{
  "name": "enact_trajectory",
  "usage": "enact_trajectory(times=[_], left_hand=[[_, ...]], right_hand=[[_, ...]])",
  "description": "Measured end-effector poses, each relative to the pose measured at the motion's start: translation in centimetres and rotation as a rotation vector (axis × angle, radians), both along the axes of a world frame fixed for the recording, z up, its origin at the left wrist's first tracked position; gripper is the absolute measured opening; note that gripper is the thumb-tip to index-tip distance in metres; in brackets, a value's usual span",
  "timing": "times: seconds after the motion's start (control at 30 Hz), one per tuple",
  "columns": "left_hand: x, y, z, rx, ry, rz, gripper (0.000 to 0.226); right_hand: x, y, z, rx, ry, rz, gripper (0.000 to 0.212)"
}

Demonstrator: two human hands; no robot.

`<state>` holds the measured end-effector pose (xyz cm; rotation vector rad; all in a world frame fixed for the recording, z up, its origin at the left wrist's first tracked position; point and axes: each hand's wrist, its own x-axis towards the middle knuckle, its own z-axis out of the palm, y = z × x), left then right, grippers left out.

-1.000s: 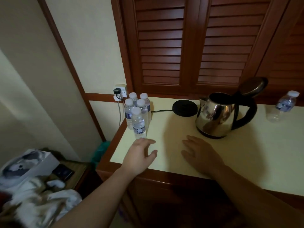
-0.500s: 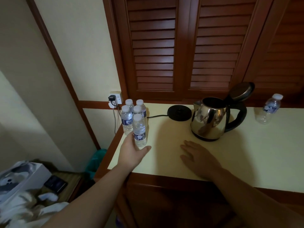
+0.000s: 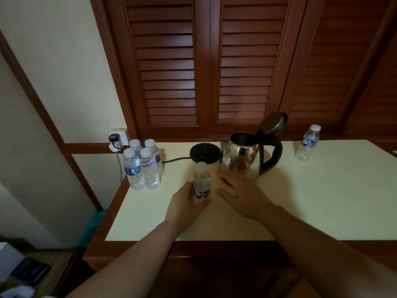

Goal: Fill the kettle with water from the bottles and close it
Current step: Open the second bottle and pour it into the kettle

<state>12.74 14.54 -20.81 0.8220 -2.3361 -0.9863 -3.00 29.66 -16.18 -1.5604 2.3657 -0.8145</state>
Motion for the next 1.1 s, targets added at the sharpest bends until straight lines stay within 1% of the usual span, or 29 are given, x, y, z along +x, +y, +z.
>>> enact_trajectory(times=[0.07, 0.17, 0.27, 0.3, 0.33, 0.47, 0.5, 0.6, 0.73, 0.83, 0.9, 1.0, 1.1], left_hand=[[-0.5, 0.4, -0.1, 0.003, 0.001, -0.036, 0.041], [-0.9, 0.6, -0.2, 0.003, 0.001, -0.079, 0.042], [-0.9, 0.6, -0.2, 0.006, -0.003, -0.098, 0.043], [-0.9, 0.6, -0.3, 0.011, -0.003, -0.101, 0.043], [-0.9, 0.6, -0.4, 0.017, -0.002, -0.101, 0.043], [-0.8, 0.5, -0.6, 0.029, 0.001, -0.113, 0.044], [-0.8, 0.4, -0.6, 0.034, 0.001, -0.117, 0.043], [-0.7, 0.3, -0.4, 0.043, -0.011, -0.125, 0.041], [-0.6, 0.0, -0.3, 0.044, -0.004, -0.148, 0.043], [-0.6, 0.0, -0.2, 0.046, -0.009, -0.148, 0.044], [-0.6, 0.0, -0.1, 0.046, -0.017, -0.149, 0.043], [-0.6, -0.1, -0.3, 0.043, -0.017, -0.160, 0.042], [-0.6, -0.2, -0.4, 0.054, -0.009, -0.165, 0.043]], right_hand=[[0.0, -0.5, 1.7, -0.053, 0.039, 0.030, 0.060], [0.5, -1.8, 4.6, -0.082, 0.117, 0.010, 0.057], [0.9, -3.4, 6.5, -0.106, 0.173, -0.005, 0.040], [1.1, -3.8, 6.9, -0.111, 0.170, -0.009, 0.037], [1.2, -4.1, 7.2, -0.113, 0.158, -0.018, 0.040], [1.9, -4.5, 8.0, -0.077, 0.175, -0.089, 0.059], [2.1, -4.6, 8.1, -0.068, 0.167, -0.090, 0.060], [2.1, -4.6, 8.3, -0.058, 0.138, -0.028, 0.045], [0.8, -4.1, 8.8, -0.019, 0.084, 0.127, 0.024], [-0.1, -3.8, 9.2, 0.005, -0.030, 0.182, 0.026], [-0.3, -3.9, 9.3, -0.015, -0.049, 0.161, 0.029], [0.2, -4.2, 9.0, -0.013, 0.051, 0.039, 0.036], [0.4, -4.5, 8.7, -0.016, 0.078, 0.053, 0.032]])
